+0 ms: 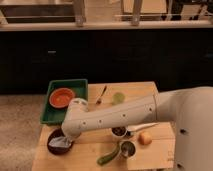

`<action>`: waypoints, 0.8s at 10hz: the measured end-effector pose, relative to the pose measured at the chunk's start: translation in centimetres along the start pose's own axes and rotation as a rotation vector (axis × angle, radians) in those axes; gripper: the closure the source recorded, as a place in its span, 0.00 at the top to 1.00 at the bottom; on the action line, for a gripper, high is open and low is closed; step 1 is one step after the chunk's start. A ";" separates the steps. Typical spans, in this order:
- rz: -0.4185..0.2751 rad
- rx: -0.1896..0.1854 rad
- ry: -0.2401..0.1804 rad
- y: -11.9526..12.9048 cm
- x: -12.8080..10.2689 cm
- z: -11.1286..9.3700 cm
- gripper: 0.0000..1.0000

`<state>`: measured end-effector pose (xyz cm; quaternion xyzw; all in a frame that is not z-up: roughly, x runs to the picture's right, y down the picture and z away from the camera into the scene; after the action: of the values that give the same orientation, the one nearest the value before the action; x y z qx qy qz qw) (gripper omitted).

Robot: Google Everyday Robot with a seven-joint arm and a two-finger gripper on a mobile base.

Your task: Wipe purple bowl with towel

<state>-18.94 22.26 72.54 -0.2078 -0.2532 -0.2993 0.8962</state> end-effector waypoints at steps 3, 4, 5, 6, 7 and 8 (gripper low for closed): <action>0.007 -0.007 -0.007 -1.3 1.6 0.5 0.01; 0.001 -0.014 -0.015 -1.8 1.6 0.8 0.01; -0.004 -0.021 -0.019 -2.1 1.5 1.0 0.01; -0.014 -0.029 -0.026 -2.5 1.3 1.4 0.01; -0.025 -0.037 -0.033 -2.9 1.0 1.7 0.01; -0.037 -0.045 -0.040 -3.2 0.7 2.1 0.01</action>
<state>-21.21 20.69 75.30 -0.2293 -0.2682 -0.3175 0.8802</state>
